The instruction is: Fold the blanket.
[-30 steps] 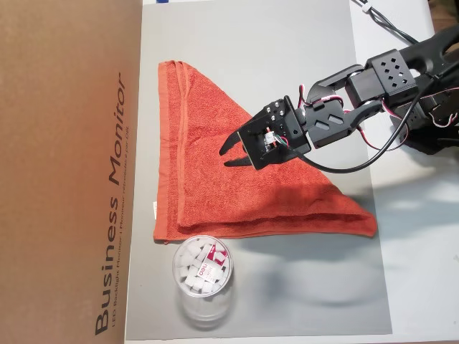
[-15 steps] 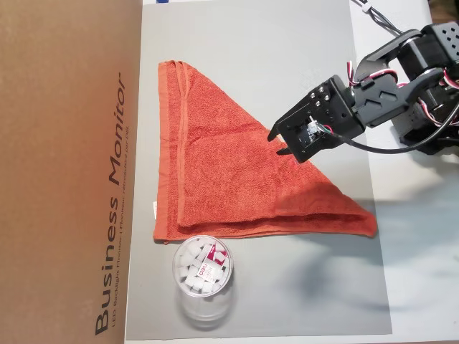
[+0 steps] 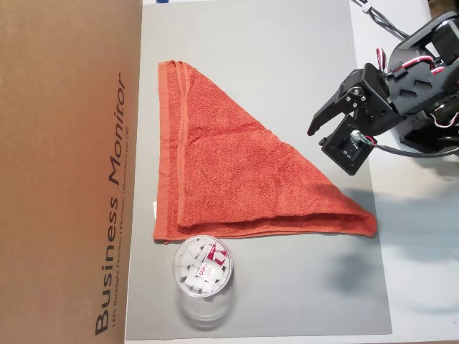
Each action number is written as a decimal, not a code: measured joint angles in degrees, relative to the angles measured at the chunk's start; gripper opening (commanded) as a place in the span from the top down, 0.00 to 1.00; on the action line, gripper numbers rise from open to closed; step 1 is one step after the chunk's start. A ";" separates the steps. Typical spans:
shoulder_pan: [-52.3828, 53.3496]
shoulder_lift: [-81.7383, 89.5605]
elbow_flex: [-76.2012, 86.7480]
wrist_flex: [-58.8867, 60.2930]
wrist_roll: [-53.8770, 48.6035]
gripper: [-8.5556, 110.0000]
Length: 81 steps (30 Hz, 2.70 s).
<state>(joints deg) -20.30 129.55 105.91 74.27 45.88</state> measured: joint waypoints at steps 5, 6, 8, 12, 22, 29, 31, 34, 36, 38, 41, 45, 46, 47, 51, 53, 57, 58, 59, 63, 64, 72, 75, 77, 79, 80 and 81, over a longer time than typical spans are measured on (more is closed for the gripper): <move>-3.16 0.26 0.00 4.13 -1.76 0.85; -4.22 0.26 0.00 4.83 -1.93 0.83; -6.94 0.26 0.00 6.42 -2.72 0.81; -10.20 0.26 1.76 8.44 -4.22 0.80; -19.25 0.26 11.95 8.35 -6.24 0.80; -24.35 0.00 16.96 8.35 -6.24 0.80; -25.58 -1.23 17.05 7.73 -6.24 0.80; -26.98 -5.19 17.14 4.39 -6.24 0.80; -26.72 -8.09 17.14 1.41 -6.24 0.80; -27.69 -11.69 16.35 -1.14 -6.24 0.80; -28.04 -14.94 14.94 -2.11 -6.15 0.80; -30.32 -18.02 14.24 -2.29 -6.06 0.80; -30.23 -18.02 14.24 -2.29 -6.06 0.80; -30.41 -18.11 14.24 -2.29 -5.98 0.80; -32.87 -18.54 14.24 -2.29 -5.98 0.80; -32.78 -18.63 14.24 -2.29 -5.98 0.80; -33.93 -20.74 14.24 -2.37 -5.98 0.80; -33.93 -21.53 14.24 -2.81 -5.98 0.80; -33.84 -22.32 14.15 -3.60 -5.98 0.80; -33.40 -25.49 14.15 -8.09 -5.98 0.80; -33.57 -26.28 14.24 -9.23 -5.98 0.80; -35.24 -29.53 14.15 -13.27 -5.98 0.80; -35.07 -29.53 14.15 -13.10 -5.98 0.80; -34.89 -29.53 13.80 -11.95 -5.98 0.80; -35.24 -29.53 12.39 -9.58 -5.98 0.80; -35.60 -29.53 11.34 -7.91 -5.98 0.80; -36.12 -29.44 10.37 -5.45 -5.98 0.80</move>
<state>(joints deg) -56.43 100.11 116.28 68.82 39.90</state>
